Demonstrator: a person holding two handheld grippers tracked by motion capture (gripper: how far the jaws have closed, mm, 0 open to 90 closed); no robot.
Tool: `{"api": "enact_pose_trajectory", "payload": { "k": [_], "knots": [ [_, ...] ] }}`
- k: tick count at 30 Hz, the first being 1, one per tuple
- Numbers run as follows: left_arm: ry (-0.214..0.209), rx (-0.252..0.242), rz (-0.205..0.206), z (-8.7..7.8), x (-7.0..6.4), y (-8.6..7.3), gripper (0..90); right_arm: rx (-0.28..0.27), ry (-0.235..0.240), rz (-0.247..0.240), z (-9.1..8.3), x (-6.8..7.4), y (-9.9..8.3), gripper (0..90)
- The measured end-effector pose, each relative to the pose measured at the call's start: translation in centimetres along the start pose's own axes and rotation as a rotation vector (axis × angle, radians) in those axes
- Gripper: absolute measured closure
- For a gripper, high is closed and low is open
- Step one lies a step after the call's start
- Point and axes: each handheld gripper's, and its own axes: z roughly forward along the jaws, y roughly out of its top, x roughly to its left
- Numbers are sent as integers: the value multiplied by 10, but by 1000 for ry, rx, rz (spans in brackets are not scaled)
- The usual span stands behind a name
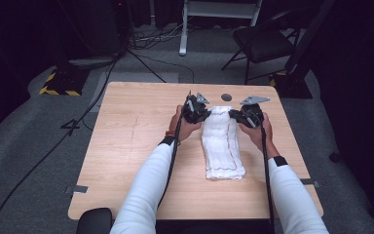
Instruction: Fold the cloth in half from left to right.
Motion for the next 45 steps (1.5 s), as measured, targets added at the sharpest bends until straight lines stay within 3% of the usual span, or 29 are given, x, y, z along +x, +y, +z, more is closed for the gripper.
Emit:
{"api": "enact_pose_trajectory", "payload": {
  "k": [7, 16, 33, 40, 45],
  "knots": [
    [-31, -34, 23, -11, -8, -6, 846, -29, 53, -23, -15, 4, -2, 842],
    [-99, -59, 99, -25, -32, -16, 846, -49, 132, -60, -41, 11, -21, 842],
    [-183, -42, 178, -40, -63, -36, 844, -30, 222, -118, -67, 28, -50, 841],
    [-233, -39, 179, -44, -73, -46, 844, -6, 259, -146, -78, 33, -57, 838],
    [-247, -5, 223, -48, -87, -51, 843, 7, 281, -166, -85, 40, -64, 837]
  ]
}}
